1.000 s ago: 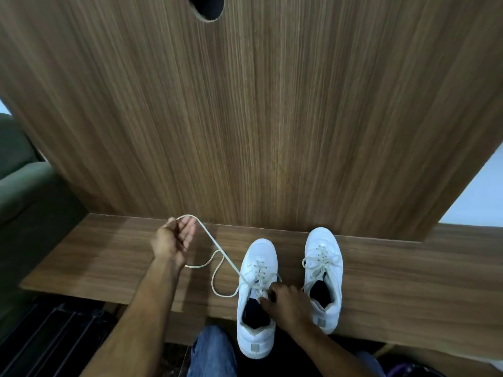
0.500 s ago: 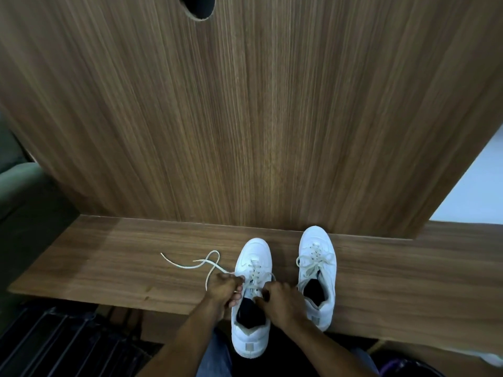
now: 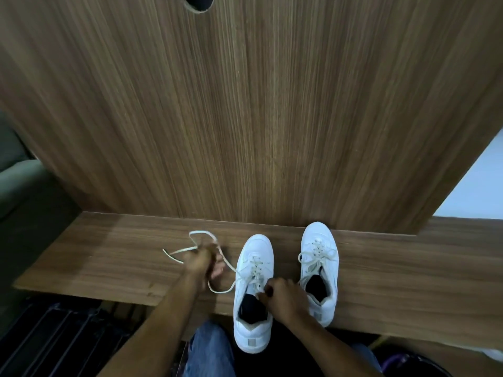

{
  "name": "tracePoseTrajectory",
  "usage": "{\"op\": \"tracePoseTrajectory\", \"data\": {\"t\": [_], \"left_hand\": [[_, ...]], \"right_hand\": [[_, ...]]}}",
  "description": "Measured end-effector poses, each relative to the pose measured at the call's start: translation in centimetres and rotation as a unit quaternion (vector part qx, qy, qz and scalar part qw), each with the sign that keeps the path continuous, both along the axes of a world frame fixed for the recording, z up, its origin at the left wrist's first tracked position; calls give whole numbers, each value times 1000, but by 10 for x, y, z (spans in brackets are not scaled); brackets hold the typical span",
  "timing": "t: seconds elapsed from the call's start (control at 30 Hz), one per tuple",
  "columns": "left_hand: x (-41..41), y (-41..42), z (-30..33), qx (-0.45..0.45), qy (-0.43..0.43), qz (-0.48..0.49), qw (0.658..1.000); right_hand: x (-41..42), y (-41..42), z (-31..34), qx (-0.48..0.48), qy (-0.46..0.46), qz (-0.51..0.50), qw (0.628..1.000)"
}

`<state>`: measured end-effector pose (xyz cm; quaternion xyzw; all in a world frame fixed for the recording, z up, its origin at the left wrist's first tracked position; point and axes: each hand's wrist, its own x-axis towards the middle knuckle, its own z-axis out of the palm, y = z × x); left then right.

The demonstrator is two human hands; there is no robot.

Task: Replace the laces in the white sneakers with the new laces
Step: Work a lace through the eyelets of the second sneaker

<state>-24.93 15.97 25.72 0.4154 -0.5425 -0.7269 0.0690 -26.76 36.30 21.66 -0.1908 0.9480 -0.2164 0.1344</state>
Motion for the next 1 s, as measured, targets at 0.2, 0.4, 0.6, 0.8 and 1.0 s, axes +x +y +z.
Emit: {"op": "tracePoseTrajectory", "data": {"t": [0.2,0.4,0.6,0.8,1.0], "left_hand": [[20,50,-45,-31,-120,-175,977],[13,48,-40,-105,-116,-170,973],[16,35,-59,-234,-106,-277,926],[29,26,-42,-466,-160,-295,819],[34,3,-53,-493,-253,-266,789]], "right_hand": [[1,-1,-2,-5,8,-9,1000],[0,-1,-2,6,8,-4,1000],[0,-1,-5,-1,14,-11,1000],[3,1,-8,-14,17,-20,1000],[4,0,-10,-24,9,-28,999]]}}
